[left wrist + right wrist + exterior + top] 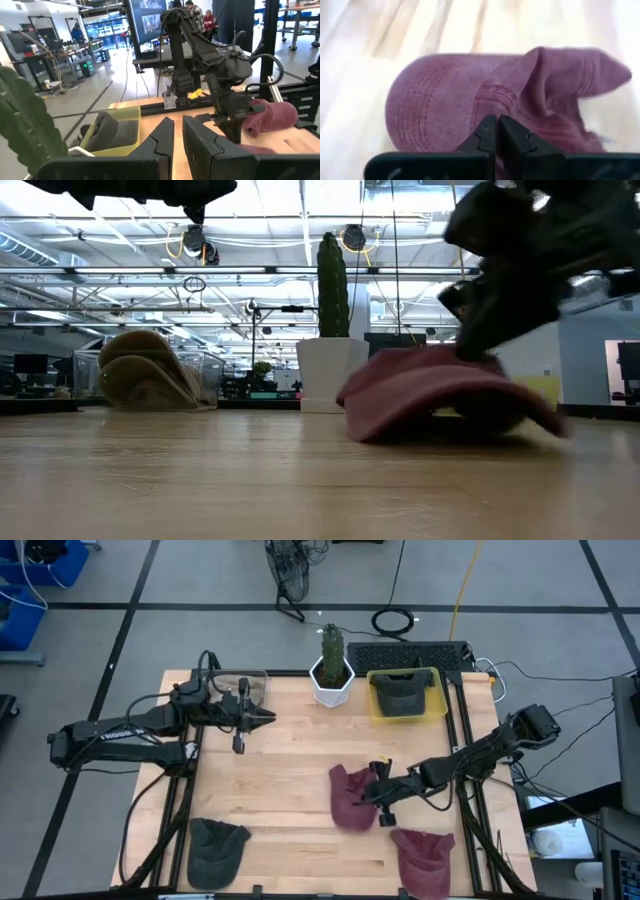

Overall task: Pick & Place hat
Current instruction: Put the left red cap into the transparent bin

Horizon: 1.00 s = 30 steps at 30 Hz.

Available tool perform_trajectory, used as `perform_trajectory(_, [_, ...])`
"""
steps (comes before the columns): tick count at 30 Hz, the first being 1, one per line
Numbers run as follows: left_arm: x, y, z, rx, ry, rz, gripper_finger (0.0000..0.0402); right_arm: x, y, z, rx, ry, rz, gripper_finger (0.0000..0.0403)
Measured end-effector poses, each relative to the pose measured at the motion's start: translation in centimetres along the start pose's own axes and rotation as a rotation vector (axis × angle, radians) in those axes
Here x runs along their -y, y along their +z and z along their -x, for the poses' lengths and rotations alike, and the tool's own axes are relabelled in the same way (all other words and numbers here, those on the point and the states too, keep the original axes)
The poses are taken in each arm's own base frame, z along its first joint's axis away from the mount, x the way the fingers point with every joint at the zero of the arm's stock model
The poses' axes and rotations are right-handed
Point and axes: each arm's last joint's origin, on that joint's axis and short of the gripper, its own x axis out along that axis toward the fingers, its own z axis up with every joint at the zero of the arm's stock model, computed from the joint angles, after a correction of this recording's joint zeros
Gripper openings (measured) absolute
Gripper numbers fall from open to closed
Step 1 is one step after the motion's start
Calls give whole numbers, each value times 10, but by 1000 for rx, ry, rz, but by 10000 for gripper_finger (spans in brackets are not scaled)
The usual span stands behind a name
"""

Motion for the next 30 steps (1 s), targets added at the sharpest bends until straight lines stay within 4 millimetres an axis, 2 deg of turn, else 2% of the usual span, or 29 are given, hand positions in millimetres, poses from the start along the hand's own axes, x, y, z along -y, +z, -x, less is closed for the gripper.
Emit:
perform_trajectory(7, [7, -1, -3, -1, -84, -6, 47, 30, 18, -3, 149, -62, 65, 2])
perform_trajectory(12, [23, -19, -17, -118, -251, -104, 47, 54, 24, -3, 192, -61, 66, 1])
perform_trajectory(16, [29, -28, -38, -196, -240, -151, 47, 65, 23, -3, 187, -93, 51, 1])
perform_trajectory(21, [31, -21, -73, -314, -297, -133, 47, 67, 28, -2, 230, -105, 70, 1])
perform_trajectory(24, [33, -25, -95, -425, -295, -127, 47, 67, 30, -2, 229, -108, 87, 1])
perform_trajectory(30, [30, -29, -130, -532, -273, -165, 53, 68, 56, 7, 177, -106, 95, 1])
